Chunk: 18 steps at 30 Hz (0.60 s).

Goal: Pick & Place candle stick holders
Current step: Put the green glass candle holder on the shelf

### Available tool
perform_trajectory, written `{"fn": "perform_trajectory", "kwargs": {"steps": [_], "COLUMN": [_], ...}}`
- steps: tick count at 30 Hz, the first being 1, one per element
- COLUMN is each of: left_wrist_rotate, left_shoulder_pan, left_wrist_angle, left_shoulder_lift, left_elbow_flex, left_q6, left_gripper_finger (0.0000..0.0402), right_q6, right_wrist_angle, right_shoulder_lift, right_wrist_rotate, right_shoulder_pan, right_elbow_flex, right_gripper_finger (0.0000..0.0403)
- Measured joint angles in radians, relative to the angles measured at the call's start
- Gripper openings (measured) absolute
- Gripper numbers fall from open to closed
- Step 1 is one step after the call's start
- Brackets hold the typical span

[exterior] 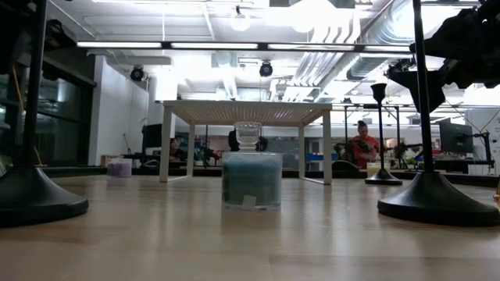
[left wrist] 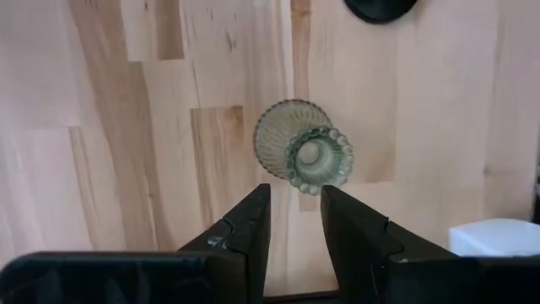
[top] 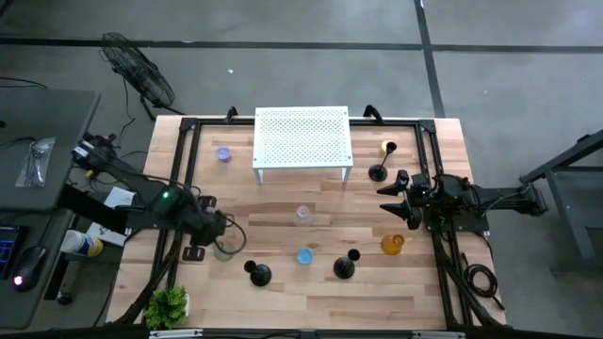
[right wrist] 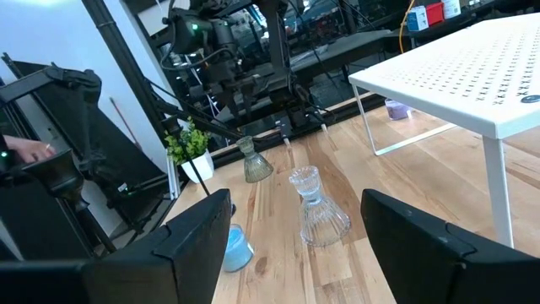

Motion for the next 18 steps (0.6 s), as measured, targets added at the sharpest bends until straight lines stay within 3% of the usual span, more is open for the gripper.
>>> {"fn": "perform_trajectory", "kwargs": {"steps": [18], "left_wrist_rotate": [-0.005], "left_shoulder_pan": [-0.005], "left_wrist_angle": [0.03], "left_shoulder_lift": [0.171], "left_elbow_flex": [0.0], "left_q6": [0.005], "left_gripper_finger": [0.0103], "right_q6": [0.0], "right_wrist_angle": [0.0], "right_shoulder_lift": [0.0], "right_wrist_rotate": [0.0], "right_shoulder_pan": [0.0], "right_elbow_flex": [0.0], "right_gripper_finger": [0.026]}}
